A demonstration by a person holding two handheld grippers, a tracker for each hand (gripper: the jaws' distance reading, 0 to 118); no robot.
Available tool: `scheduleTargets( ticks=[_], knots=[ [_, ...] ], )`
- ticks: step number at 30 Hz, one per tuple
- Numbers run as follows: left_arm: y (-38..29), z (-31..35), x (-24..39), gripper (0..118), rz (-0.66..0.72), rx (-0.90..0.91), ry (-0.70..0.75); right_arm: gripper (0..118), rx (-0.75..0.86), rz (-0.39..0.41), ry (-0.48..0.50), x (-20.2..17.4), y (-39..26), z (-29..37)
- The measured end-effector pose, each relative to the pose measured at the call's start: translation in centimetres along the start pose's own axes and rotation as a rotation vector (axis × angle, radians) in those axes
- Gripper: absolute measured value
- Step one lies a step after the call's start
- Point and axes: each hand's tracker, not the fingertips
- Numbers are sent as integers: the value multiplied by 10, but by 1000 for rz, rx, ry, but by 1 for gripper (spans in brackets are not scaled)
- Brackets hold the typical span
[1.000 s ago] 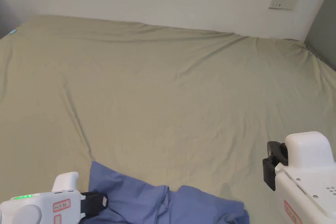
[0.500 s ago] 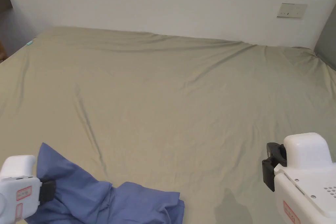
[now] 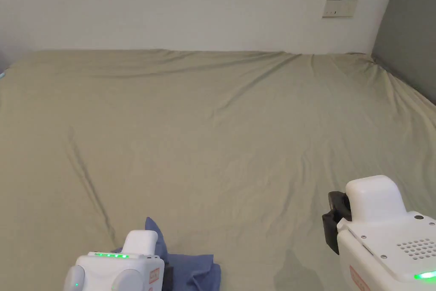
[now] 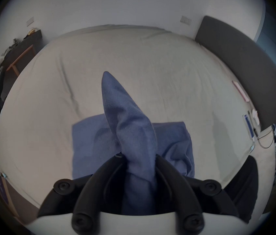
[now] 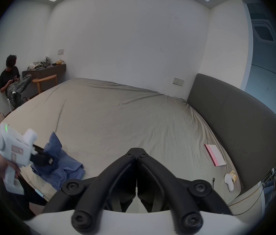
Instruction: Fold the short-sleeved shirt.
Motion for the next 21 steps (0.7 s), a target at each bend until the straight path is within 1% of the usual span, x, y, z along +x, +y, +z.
scheduleTargets(
  ticks=[1,3,5,6,7,8,9,10,11,12,13,14,16,17,18,19,21],
  knots=[
    [-3,-8,8,16,-9,-5,15,2,-4,-7,-5,2,-1,-1],
    [-6,-17,22,16,-76,-30,35,2,-9,-8,-8,5,-3,-2],
    [-10,-20,33,16,-91,-21,64,2,-11,-15,-17,8,-4,-3],
    [-12,-19,38,21,-99,-16,69,2,-13,-21,-16,10,-5,-4],
    [-13,-19,42,31,-109,-14,70,2,-15,-26,-16,10,-5,-5],
    [-14,-18,44,36,-113,-8,40,2,-17,-28,-18,11,-5,-6],
    [-16,-16,45,41,-89,2,-47,2,-19,-31,-20,11,-5,-8],
    [-16,-12,45,56,-67,-5,-155,2,-22,-32,-19,11,-5,-9],
    [-18,-10,45,85,-50,-20,-261,2,-27,-32,-17,11,-5,-9],
    [-18,-6,45,113,-44,-31,-319,2,-29,-31,-16,10,-5,-9],
    [-18,3,45,118,-37,-3,-314,2,-28,-27,-15,10,-5,-8],
    [-16,11,42,116,-30,59,-297,2,-25,-24,-14,10,-4,-7],
    [-10,23,29,112,-23,118,-275,2,-23,-18,-13,9,-3,-6],
    [-6,29,21,107,1,165,-257,2,-22,-15,-13,9,-3,-6],
    [-4,36,16,90,18,201,-239,2,-22,-14,-14,9,-3,-6],
    [-1,39,9,66,31,236,-210,2,-22,-13,-15,9,-3,-5],
    [-1,39,0,0,15,301,-93,2,-20,-15,-15,8,-2,-4]
  ],
)
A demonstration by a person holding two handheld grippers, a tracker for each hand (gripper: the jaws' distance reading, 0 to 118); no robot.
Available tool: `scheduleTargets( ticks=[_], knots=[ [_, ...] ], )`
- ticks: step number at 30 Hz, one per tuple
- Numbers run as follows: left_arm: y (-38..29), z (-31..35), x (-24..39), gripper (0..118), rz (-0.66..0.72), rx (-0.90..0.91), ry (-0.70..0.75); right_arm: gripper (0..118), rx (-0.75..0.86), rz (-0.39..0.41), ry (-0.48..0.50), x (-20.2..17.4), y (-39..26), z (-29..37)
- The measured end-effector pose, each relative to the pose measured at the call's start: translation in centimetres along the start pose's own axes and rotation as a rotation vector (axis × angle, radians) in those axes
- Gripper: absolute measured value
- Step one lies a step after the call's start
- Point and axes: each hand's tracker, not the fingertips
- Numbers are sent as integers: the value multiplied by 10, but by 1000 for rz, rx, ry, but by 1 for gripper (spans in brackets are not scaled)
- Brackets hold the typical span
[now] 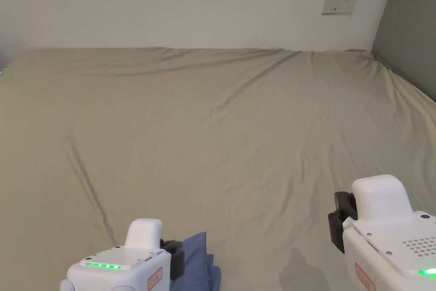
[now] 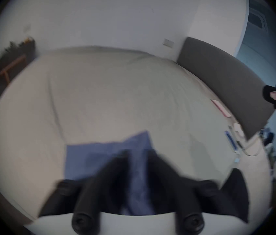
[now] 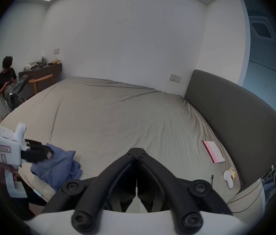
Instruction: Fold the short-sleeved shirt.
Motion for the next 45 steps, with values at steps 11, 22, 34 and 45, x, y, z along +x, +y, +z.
scheduleTargets(
  ticks=[11,22,34,45],
  knots=[
    [-77,-79,47,0,-363,-112,118,2,-4,12,16,-10,-2,5],
    [-111,-61,106,0,-469,-82,50,2,-15,11,11,-6,-4,0],
    [-66,18,3,0,-1,76,-218,2,16,60,186,-49,0,-31],
    [-38,39,-154,0,220,93,24,2,-431,259,582,-167,-95,-143]
  ],
)
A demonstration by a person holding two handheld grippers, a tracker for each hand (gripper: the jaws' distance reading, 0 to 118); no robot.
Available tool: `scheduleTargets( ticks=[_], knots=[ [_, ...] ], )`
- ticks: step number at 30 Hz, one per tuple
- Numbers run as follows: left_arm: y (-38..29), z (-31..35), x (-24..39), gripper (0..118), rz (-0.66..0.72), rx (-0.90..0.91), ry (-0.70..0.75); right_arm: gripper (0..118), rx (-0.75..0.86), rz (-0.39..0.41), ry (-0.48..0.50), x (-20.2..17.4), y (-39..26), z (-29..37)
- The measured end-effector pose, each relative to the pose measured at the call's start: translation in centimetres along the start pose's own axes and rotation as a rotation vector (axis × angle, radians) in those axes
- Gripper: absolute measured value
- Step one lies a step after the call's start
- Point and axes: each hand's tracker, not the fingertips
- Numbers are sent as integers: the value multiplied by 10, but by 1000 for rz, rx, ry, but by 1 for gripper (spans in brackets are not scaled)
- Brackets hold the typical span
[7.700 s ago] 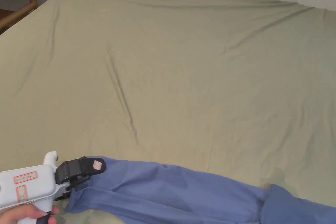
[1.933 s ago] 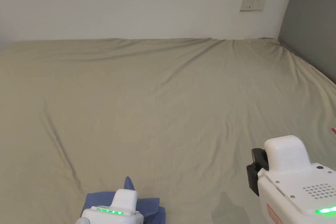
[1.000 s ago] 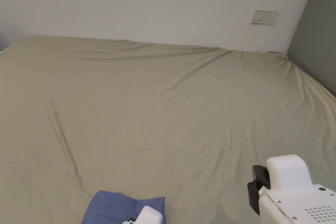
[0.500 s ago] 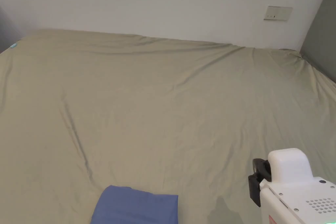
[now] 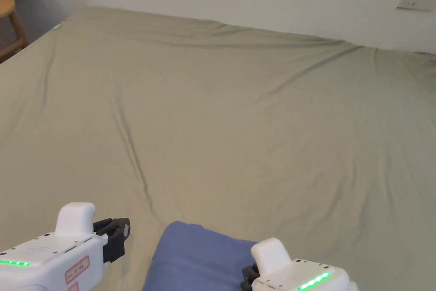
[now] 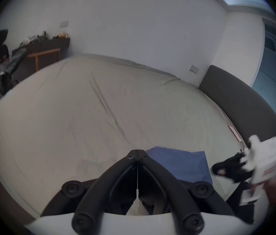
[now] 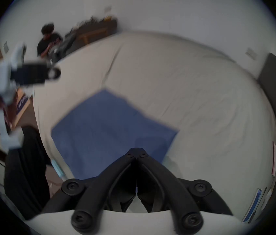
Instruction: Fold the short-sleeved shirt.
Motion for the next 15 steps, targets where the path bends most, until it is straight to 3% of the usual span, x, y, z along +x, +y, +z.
scheduleTargets(
  ticks=[3,5,7,9,10,11,15],
  knots=[
    [-6,-18,-25,0,157,-112,-131,2,-133,6,42,-5,-16,-33],
    [-10,-34,-39,12,284,-224,-189,1,-65,30,24,-3,-12,-24],
    [-14,-49,-50,41,349,-262,-243,1,-97,10,52,3,-6,-26],
    [-17,-65,-59,93,410,-328,-329,1,-96,16,66,7,-8,-26],
    [-19,-74,-61,107,452,-354,-402,1,-92,22,73,8,-9,-26],
    [-20,-82,-62,114,504,-369,-453,1,-88,22,79,9,-10,-26],
    [-31,-119,-58,115,639,-460,-569,1,-85,1,92,10,-10,-26]
  ],
)
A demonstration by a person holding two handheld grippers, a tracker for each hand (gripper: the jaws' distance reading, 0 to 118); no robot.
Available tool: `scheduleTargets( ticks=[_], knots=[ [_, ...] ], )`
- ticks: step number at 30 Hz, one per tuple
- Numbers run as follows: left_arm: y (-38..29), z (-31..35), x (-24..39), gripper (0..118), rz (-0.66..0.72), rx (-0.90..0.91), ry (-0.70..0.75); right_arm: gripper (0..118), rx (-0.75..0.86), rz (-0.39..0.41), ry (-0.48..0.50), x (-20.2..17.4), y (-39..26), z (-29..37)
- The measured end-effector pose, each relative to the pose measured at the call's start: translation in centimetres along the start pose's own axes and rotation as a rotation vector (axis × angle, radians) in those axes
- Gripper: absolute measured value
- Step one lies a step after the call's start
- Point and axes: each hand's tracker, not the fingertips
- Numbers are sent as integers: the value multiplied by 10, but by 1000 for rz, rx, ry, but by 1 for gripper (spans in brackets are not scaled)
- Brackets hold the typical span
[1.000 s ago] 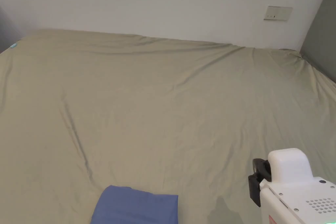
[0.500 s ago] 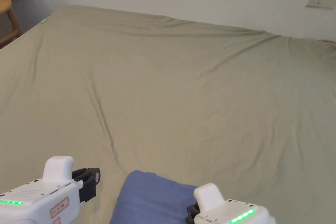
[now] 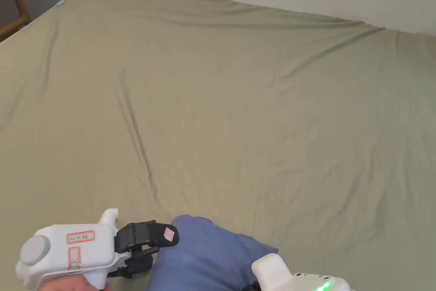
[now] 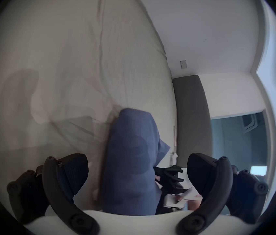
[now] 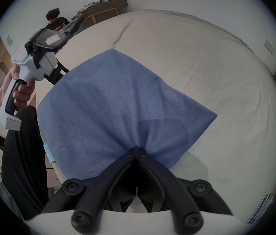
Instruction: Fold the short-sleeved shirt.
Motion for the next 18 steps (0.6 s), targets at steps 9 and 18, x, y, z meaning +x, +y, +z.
scheduleTargets(
  ticks=[9,18],
  knots=[
    [-19,-46,33,30,-184,-82,251,1,1,68,-64,-13,3,0],
    [-56,-43,96,30,-419,-16,509,2,271,27,-239,0,32,89]
  ],
)
